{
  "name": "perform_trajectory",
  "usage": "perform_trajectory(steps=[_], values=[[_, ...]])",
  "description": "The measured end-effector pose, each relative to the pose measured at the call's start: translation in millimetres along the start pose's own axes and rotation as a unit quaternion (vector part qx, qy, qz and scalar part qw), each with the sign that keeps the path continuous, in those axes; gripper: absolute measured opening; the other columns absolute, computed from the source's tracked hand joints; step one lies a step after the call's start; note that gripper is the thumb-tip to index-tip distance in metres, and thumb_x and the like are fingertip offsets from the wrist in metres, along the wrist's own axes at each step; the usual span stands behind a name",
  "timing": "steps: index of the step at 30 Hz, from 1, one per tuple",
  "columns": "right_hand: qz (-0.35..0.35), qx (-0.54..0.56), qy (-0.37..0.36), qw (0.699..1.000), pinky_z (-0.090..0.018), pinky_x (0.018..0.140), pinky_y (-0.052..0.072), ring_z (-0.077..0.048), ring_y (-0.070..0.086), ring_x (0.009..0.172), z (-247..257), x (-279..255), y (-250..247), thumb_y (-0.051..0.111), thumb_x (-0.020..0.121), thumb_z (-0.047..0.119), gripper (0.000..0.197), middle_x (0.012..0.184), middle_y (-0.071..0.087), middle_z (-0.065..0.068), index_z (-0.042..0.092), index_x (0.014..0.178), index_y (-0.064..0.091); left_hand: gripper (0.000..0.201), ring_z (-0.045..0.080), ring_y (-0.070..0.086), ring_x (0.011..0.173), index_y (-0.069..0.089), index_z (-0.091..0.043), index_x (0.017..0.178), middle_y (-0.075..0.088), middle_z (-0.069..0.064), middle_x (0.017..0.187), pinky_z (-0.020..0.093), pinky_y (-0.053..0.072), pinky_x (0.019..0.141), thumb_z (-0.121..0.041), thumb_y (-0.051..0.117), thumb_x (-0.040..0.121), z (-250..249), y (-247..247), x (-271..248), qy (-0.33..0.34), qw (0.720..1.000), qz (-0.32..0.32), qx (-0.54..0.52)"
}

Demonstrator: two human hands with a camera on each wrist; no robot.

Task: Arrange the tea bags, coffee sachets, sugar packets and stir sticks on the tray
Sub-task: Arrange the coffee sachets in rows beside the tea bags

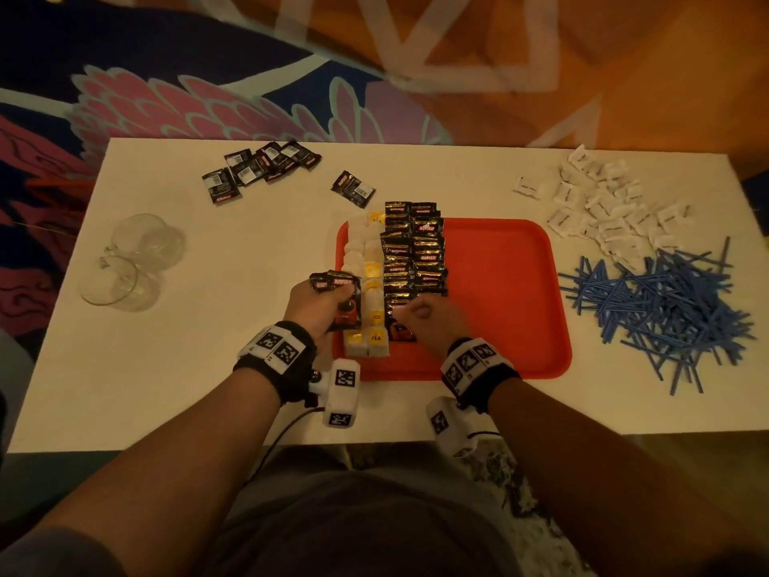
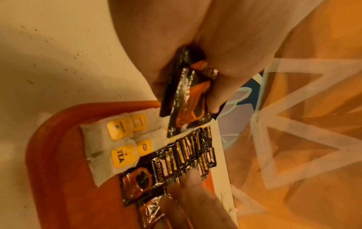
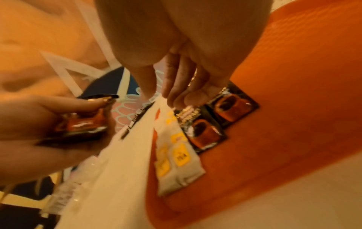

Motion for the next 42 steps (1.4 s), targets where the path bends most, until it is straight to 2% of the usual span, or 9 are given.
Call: perform_trajectory(steps=[3,8,10,15,23,28,35,39,42], values=[[0.054,0.077,-0.031,0.995,-0.031,0.077,0.058,-0.010,0.066,0.088,33.5,-10.1,15.4,0.075,0.082,0.035,0.018,0.095,0.069,0.005,0.022,0.091,0.066,0.025,0.031,0.072,0.097,0.072,-0.012,0.108,0.076,0.011,0.101,0.050,0.057,0.089,-0.007,0.076,0.084,-8.6,10.5,-3.7,0.019,0.999,0.033,-0.027],[0.028,0.097,-0.087,0.991,-0.014,0.052,0.046,0.003,0.058,0.051,66.5,-21.0,14.7,0.076,0.083,0.016,0.011,0.068,0.065,0.004,0.016,0.078,0.066,0.028,0.031,0.073,0.097,0.071,-0.009,0.112,0.075,0.013,0.104,0.045,0.060,0.082,-0.013,0.076,0.085,-23.3,21.5,-12.8,0.025,0.994,0.082,-0.073],[0.012,0.097,-0.079,0.992,-0.016,0.055,0.046,0.001,0.060,0.055,65.3,-21.7,13.0,0.078,0.081,0.015,0.011,0.074,0.068,0.003,0.019,0.078,0.068,0.028,0.030,0.073,0.094,0.070,-0.010,0.112,0.075,0.013,0.104,0.040,0.059,0.071,-0.018,0.075,0.086,-26.7,17.2,-12.0,0.008,0.991,0.085,-0.103],[-0.002,0.083,-0.086,0.993,-0.013,0.057,0.048,0.002,0.059,0.061,65.9,-26.8,17.8,0.082,0.076,0.012,0.023,0.073,0.064,0.010,0.028,0.075,0.066,0.014,0.027,0.070,0.080,0.073,-0.013,0.097,0.071,0.011,0.089,0.040,0.057,0.074,-0.006,0.067,0.086,-24.6,8.7,-11.8,-0.003,0.995,0.065,-0.074],[-0.018,0.031,-0.087,0.996,-0.007,0.056,0.042,-0.001,0.059,0.067,53.7,-23.7,11.2,0.082,0.077,0.015,0.017,0.083,0.069,0.002,0.016,0.092,0.075,0.011,0.031,0.071,0.092,0.073,-0.016,0.092,0.074,0.009,0.091,0.050,0.057,0.088,-0.009,0.073,0.084,-22.6,21.9,-19.3,0.012,0.995,0.103,-0.001],[-0.003,0.011,-0.114,0.993,-0.007,0.060,0.045,0.002,0.060,0.067,46.9,-23.1,-5.6,0.081,0.077,0.012,0.022,0.085,0.070,0.002,0.012,0.098,0.076,0.017,0.031,0.069,0.085,0.071,-0.016,0.088,0.071,0.011,0.084,0.046,0.057,0.082,-0.001,0.063,0.088,-20.8,46.5,-27.3,0.009,0.994,0.107,0.011],[0.001,-0.041,-0.093,0.995,-0.002,0.058,0.036,0.003,0.050,0.069,1.4,-15.9,-23.1,0.076,0.083,0.017,0.024,0.083,0.058,0.012,0.010,0.106,0.073,0.007,0.025,0.071,0.091,0.071,-0.021,0.091,0.073,0.003,0.091,0.040,0.059,0.083,-0.028,0.070,0.092,-6.2,61.1,-24.4,0.073,0.995,0.019,0.066],[0.010,-0.075,-0.004,0.997,-0.011,0.061,0.035,0.000,0.051,0.075,-57.8,2.6,-23.3,0.071,0.087,0.026,0.027,0.095,0.058,0.009,0.015,0.111,0.071,0.008,0.024,0.066,0.098,0.070,-0.033,0.096,0.071,-0.004,0.104,0.038,0.055,0.090,-0.035,0.063,0.091,2.4,54.2,-19.4,0.131,0.969,-0.023,0.209],[0.016,-0.079,0.046,0.996,-0.011,0.052,0.032,0.005,0.047,0.066,-85.8,12.6,-26.5,0.070,0.088,0.029,0.022,0.088,0.060,0.010,0.015,0.106,0.068,0.027,0.021,0.058,0.106,0.068,-0.032,0.117,0.060,0.002,0.116,0.025,0.042,0.089,-0.019,0.053,0.099,12.0,65.8,-21.2,0.181,0.886,0.036,0.426]])
Point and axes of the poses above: each hand's wrist, its own x-axis towards the middle knuckle, its own y-axis out of the palm, z = x × y, the point moved 8 cm from there along x, towards the middle knuckle
